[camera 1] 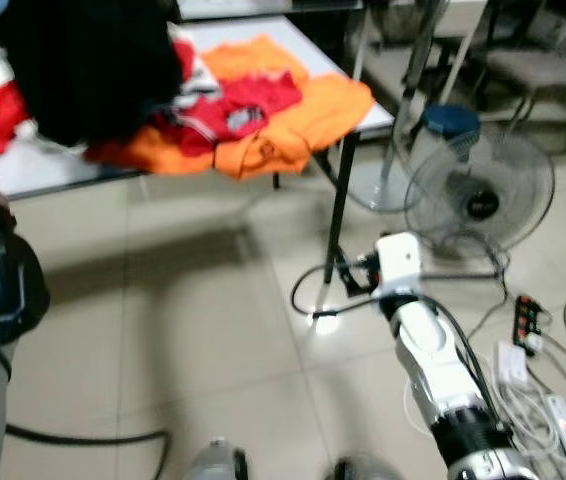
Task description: Hang hanger
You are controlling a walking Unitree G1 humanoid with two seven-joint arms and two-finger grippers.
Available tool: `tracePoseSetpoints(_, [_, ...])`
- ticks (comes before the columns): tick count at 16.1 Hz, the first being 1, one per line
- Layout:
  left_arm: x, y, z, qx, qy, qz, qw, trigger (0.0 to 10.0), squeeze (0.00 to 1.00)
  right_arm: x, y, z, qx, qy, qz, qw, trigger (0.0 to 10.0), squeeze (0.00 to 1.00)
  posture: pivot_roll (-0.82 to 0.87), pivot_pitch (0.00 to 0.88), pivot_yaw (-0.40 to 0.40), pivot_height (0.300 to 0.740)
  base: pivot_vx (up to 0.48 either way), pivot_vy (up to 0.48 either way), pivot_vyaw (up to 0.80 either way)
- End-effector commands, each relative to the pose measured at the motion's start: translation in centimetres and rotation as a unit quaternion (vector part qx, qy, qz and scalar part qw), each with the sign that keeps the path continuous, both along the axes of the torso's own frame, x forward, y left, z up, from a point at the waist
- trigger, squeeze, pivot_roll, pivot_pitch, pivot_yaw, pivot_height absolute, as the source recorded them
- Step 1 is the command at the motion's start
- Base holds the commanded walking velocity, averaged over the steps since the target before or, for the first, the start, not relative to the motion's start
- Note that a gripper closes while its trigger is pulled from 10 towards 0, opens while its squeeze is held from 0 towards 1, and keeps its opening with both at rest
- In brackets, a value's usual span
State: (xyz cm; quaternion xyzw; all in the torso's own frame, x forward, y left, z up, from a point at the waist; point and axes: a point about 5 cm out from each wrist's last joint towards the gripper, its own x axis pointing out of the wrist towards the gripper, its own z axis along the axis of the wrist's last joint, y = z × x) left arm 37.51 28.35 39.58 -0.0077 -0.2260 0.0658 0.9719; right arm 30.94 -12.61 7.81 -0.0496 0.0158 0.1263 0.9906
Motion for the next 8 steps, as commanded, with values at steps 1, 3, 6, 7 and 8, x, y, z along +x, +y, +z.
tracePoseSetpoints(1, [-0.5,-0.1,0.9,-0.002,-0.021,-0.001,1.000,10.0,0.00,0.2,-0.1,0.1,-0.002,0.000,0.002,1.000,10.0,0.00,0.01,0.018,0.040,0.740,-0.300,0.000,0.00])
tracePoseSetpoints(3, [-0.5,-0.4,0.6,0.000,-0.019,-0.007,1.000,10.0,0.00,0.2,-0.1,0.1,-0.003,0.000,0.003,1.000,10.0,0.00,0.01,0.017,0.040,0.740,-0.281,0.000,0.00])
tracePoseSetpoints(6, [-0.1,-1.7,-0.8,0.017,-0.008,-0.024,1.000,10.0,0.00,0.3,-0.2,0.2,-0.003,-0.002,0.002,1.000,10.0,0.00,0.00,0.020,0.045,0.740,0.000,0.000,0.00])
tracePoseSetpoints(7, [0.0,-2.0,-1.2,0.017,-0.005,-0.030,0.999,10.0,0.00,0.3,-0.2,0.3,-0.003,-0.002,0.002,1.000,10.0,0.00,0.00,0.021,0.045,0.740,0.000,0.000,0.00])
tracePoseSetpoints(8, [0.2,-2.7,-2.1,0.016,0.000,-0.047,0.999,10.0,0.00,0.5,-0.2,0.5,-0.002,-0.004,0.001,1.000,10.0,0.00,0.00,0.024,0.047,0.740,0.000,0.000,0.00])
